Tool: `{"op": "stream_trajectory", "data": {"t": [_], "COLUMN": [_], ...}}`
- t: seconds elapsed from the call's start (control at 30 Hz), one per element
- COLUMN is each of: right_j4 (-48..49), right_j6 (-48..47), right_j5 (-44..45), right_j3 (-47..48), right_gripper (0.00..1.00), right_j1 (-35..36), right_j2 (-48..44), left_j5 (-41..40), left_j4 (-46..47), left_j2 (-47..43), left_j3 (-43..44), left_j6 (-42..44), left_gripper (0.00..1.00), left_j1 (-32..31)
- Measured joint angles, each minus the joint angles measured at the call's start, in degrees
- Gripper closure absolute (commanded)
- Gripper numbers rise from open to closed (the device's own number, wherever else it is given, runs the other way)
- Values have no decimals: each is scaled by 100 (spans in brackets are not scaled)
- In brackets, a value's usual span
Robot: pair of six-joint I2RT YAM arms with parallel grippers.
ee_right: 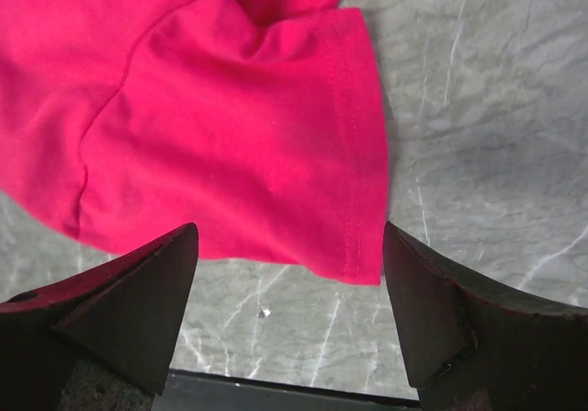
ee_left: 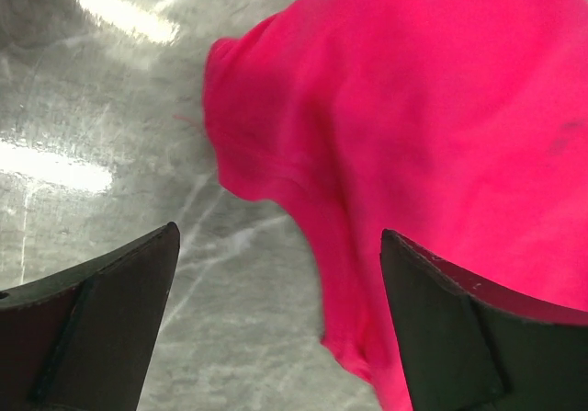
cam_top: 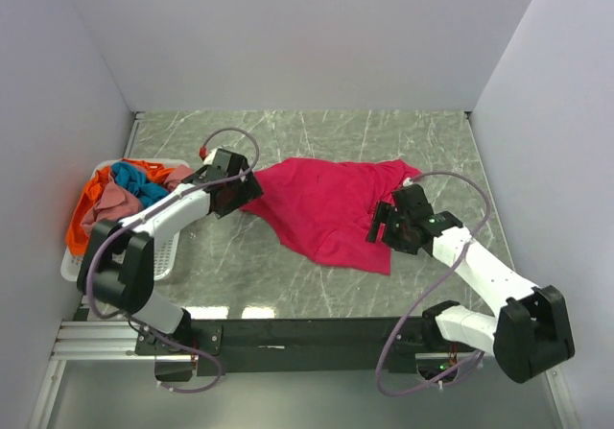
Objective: Fold and stack the t-shirts
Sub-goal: Flatten the tshirt out
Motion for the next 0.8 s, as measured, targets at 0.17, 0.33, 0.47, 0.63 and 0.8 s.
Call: {"op": "stream_trajectory", "data": {"t": [0.17,0.33,0.47,0.63,0.8], "right_j4": [238,398,501,713,848], "right_j6": [219,339,442,546,702], "right_j5": [28,55,153,225,498], "right_j3": [-173,-310,-341,-334,-286], "right_gripper": [14,17,18,23,44], "right_j1": [35,118,286,496,658], "right_j2": [273,577,798,1117,1257], "left_j5": [-63,-90,-39,7,33], "left_j4": [-44,-13,7,177,302], "left_j2": [708,1056,1305,1443,1633], "left_j3": [125,199,302,393,507], "left_j6": [-68,-90,-85,-87,-61], "left_gripper": [14,25,34,53,99], "left_j1": [17,125,236,313,348]}}
